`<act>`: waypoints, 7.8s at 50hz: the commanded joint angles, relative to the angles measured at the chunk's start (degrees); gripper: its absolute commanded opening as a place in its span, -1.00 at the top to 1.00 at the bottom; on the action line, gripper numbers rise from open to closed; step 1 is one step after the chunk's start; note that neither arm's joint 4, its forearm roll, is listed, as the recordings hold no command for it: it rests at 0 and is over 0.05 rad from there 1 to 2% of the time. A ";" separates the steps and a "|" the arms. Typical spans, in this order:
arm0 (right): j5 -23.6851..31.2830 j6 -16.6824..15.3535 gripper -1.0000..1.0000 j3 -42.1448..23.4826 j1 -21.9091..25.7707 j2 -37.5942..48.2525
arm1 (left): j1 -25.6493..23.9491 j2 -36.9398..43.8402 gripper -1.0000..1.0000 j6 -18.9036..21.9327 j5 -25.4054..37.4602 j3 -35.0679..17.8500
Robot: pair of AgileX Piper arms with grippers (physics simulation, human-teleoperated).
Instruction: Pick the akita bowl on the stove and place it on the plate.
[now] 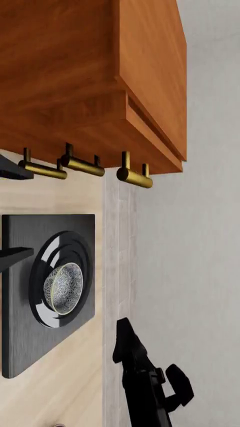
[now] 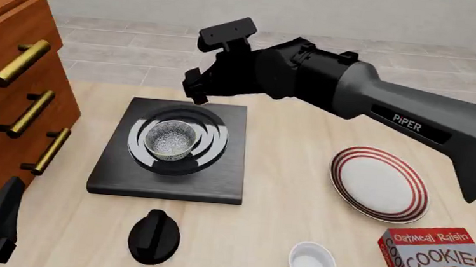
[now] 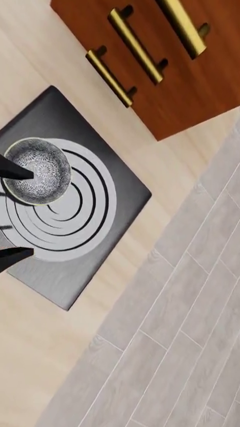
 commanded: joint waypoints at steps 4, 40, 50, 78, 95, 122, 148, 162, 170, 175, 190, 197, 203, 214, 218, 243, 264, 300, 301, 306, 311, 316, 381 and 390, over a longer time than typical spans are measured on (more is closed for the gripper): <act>-1.63 1.54 -1.00 -0.83 -0.35 2.55 | 0.00 0.00 -1.00 0.00 0.00 0.00; -4.92 3.90 -1.00 -0.53 0.36 8.39 | 0.00 0.00 -1.00 0.00 0.00 0.00; -6.15 4.60 -1.00 -0.28 -0.15 9.69 | 0.00 0.00 -1.00 0.00 0.00 0.00; -9.54 7.37 -1.00 2.27 0.25 12.02 | 0.00 0.00 -1.00 0.00 0.00 0.00; -10.11 8.09 -1.00 2.36 0.60 13.22 | 0.00 0.00 -1.00 0.00 0.00 0.00; -11.77 8.85 -1.00 4.18 1.85 14.27 | 0.00 0.00 -1.00 0.00 0.00 0.00; -11.81 9.38 -1.00 2.87 1.43 17.08 | 0.00 0.00 -1.00 0.00 0.00 0.00; -11.94 9.77 -1.00 2.20 1.36 18.70 | 0.00 0.00 -1.00 0.00 0.00 0.00; -12.17 10.57 -1.00 2.23 1.54 19.39 | 0.00 0.00 -1.00 0.00 0.00 0.00; -12.22 10.59 1.00 2.14 1.15 19.58 | 0.00 0.00 -1.00 0.00 0.00 0.00; -12.89 9.92 1.00 5.04 1.44 16.23 | 0.00 0.00 -1.00 0.00 0.00 0.00; -12.73 9.23 1.00 5.90 0.99 14.52 | 0.00 0.00 -1.00 0.00 0.00 0.00; -12.99 8.73 1.00 7.18 0.53 12.75 | 0.00 0.00 -1.00 0.00 0.00 0.00; -13.02 7.91 1.00 8.99 0.00 9.92 | 0.00 0.00 -1.00 0.00 0.00 0.00; -13.35 7.76 1.00 9.99 -0.11 8.71 | 0.00 0.00 -1.00 0.00 0.00 0.00; -15.12 6.48 1.00 16.09 -2.82 2.53 | 0.00 0.00 -1.00 0.00 0.00 0.00; -15.63 4.60 1.00 19.97 -7.14 -2.65 | 0.00 0.00 -1.00 0.00 0.00 0.00; -17.60 3.86 1.00 24.55 -18.20 -9.10 | 0.00 0.00 -1.00 0.00 0.00 0.00; -17.61 3.86 1.00 24.55 -18.20 -9.10 | 0.00 0.00 -1.00 0.00 0.00 0.00; -17.97 3.71 1.00 25.34 -19.85 -9.68 | 0.00 0.00 -1.00 0.00 0.00 0.00; -18.50 3.65 1.00 26.10 -20.71 -10.01 | 0.00 0.00 -1.00 0.00 0.00 0.00; -19.51 3.45 1.00 27.02 -21.92 -9.68 | 0.00 0.00 -1.00 0.00 0.00 0.00; -31.79 3.99 1.00 44.30 -35.64 -10.60 | 0.00 0.00 -1.00 0.00 0.00 0.00; -33.83 4.09 1.00 46.76 -38.53 -10.79 | 0.00 0.00 -1.00 0.00 0.00 0.00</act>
